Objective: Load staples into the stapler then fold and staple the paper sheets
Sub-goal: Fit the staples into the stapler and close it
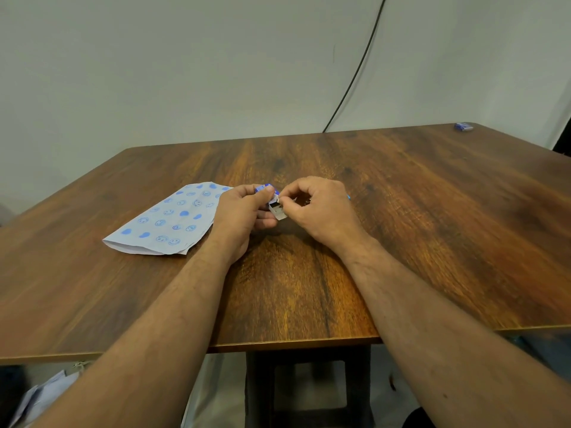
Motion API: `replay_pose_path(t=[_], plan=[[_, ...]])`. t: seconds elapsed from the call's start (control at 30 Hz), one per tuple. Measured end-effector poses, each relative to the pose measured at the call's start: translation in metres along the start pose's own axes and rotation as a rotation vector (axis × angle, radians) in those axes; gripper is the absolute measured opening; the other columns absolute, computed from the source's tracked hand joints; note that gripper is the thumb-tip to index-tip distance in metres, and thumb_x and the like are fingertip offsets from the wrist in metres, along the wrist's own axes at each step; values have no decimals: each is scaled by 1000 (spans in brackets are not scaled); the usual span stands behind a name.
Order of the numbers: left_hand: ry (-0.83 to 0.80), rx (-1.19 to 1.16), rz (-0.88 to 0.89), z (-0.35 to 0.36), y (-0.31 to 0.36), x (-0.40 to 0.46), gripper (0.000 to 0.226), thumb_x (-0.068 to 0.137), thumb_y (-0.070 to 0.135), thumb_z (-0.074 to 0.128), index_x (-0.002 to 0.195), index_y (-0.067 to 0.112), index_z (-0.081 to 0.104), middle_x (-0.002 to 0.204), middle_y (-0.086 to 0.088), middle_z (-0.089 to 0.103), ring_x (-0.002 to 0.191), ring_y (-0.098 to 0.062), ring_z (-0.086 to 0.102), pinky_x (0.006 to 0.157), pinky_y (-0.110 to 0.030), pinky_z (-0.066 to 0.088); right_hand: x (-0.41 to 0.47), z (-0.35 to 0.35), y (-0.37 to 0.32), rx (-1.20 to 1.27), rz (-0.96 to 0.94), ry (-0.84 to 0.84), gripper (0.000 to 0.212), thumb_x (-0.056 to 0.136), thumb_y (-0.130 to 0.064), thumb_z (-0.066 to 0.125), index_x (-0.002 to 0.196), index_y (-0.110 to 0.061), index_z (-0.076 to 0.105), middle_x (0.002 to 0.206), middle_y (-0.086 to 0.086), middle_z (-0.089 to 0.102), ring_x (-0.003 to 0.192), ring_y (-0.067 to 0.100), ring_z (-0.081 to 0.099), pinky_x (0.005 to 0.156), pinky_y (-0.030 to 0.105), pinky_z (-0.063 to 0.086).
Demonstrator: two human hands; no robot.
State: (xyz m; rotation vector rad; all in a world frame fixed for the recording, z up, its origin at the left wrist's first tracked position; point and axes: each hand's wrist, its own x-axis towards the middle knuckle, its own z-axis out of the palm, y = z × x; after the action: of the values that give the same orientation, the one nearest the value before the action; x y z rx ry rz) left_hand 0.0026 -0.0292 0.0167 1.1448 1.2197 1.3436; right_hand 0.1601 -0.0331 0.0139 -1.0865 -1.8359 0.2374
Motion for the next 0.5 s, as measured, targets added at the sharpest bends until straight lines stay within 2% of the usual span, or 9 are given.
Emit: replay_pose_path(t=[0.17,0.23,0.33,0.5], plan=[[7,-35,3,1,0,-1,13,97,18,66,105,8,68,67,-4,73,46,-9,61,45,-16,52,1,-2,-1,33,21,102,8,89,-19,71,90,-19,79,78,-19,68,73,-8,64,69,6,49],[24,-65,6,0,0,-1,20,96,20,66,111,7,67,74,-4,74,51,-8,64,48,-17,53,1,-2,-1,50,31,141,8,89,-17,71,90,-19,79,78,-19,68,72,-9,64,69,6,50],[51,-159,-22,0,1,0,31,97,22,65,124,8,61,94,-13,76,61,-10,71,51,-18,56,2,-1,0,89,41,199,8,87,-14,72,89,-17,79,77,-16,70,69,-9,65,66,5,50],[28,-301,-21,-1,3,-3,33,99,10,61,131,5,53,97,-16,75,69,-14,73,58,-20,60,1,-1,1,83,41,206,8,88,-14,71,93,-16,78,81,-13,70,71,-11,65,64,4,50]])
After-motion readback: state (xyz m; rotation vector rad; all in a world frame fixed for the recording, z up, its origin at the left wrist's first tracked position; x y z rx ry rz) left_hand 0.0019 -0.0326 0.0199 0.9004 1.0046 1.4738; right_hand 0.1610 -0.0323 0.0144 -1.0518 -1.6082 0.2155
